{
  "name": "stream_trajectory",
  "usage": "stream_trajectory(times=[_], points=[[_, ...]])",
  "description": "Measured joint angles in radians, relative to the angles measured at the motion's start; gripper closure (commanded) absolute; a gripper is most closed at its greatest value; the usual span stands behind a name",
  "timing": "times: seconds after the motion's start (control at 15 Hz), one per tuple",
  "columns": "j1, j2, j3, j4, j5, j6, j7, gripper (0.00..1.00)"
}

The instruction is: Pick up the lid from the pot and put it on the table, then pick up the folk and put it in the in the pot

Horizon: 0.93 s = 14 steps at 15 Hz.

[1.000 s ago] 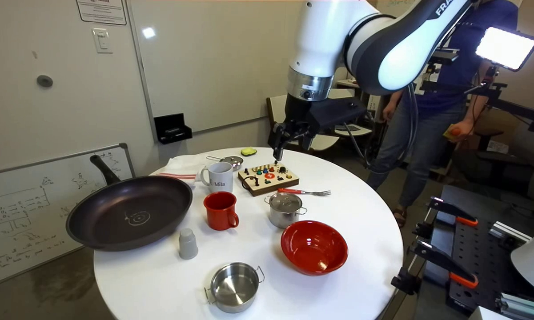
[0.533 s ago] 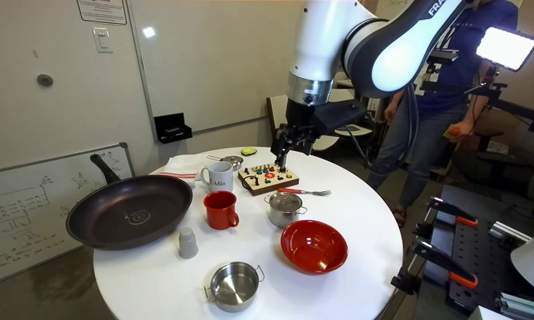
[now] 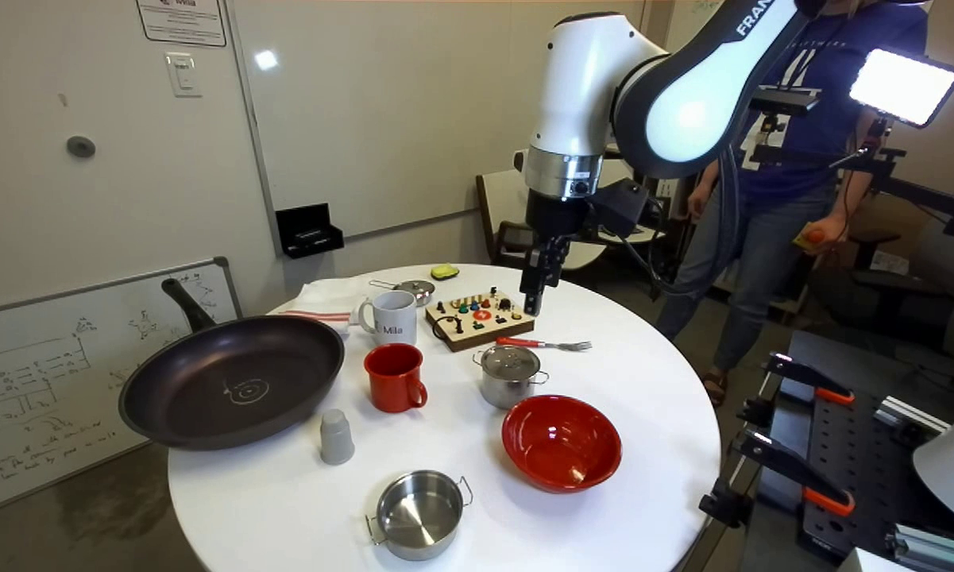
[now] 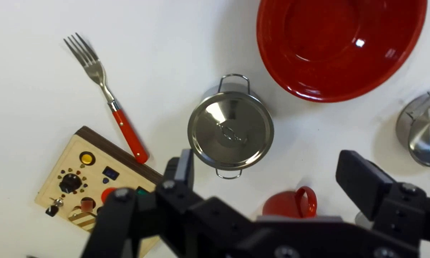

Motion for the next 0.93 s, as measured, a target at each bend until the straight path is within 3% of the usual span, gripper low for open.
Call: stream_trajectory(times=[0.27,0.33,0.6,0.73,0.93], points=[[-0.048,0.033,-0.01,0.01,-0.032,-0.051,-0.232,0.0],[-0.013,0.04,-0.052,0.013,-0.018,-0.047,-0.299,0.0],[0.253,0.054,-0.311,0.042,0.035,-0.024,-0.556,0.0],[0.341,0.074,-0.377,0.07,0.043,-0.008,-0.656,0.0],[0.418,0.11,-0.418,0.115,0.044,0.005,-0.799,0.0]])
